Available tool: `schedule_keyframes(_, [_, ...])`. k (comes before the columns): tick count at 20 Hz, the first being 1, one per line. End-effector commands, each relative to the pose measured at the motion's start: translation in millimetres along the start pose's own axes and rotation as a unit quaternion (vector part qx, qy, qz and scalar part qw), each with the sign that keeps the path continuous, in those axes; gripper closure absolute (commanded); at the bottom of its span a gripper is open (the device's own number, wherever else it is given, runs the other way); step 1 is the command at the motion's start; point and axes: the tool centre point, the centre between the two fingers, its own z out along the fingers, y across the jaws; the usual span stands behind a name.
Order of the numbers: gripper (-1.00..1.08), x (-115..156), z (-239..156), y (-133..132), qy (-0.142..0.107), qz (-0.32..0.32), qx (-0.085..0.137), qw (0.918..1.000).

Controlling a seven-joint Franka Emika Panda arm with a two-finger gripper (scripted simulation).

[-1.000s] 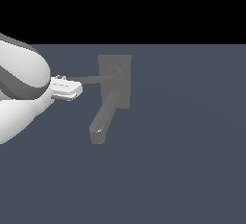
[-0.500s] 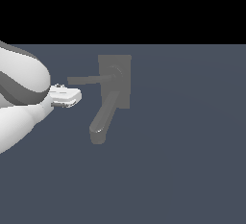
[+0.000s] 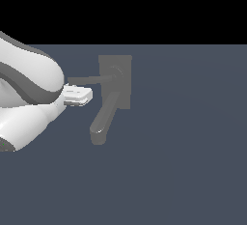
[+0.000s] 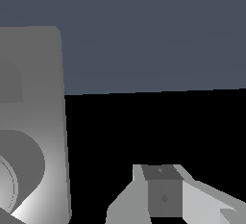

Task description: Turn on the faucet by rotating a designated handle.

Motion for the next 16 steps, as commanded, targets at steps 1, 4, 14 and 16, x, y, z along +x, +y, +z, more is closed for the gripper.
schedule_keyframes(1, [1.08,4,1,-7,0.004,-0.005,0.004,1.0000])
schedule_keyframes(4, [1.08,16,-2,-7,0.017,-0.011,0.000,0.9998])
schedule_keyframes(14, [1.08,25,-3,-28,0.027,-0.030,0.002,0.9992])
schedule_keyframes(16, [1.08,25,-3,-28,0.027,-0.030,0.003,0.9992])
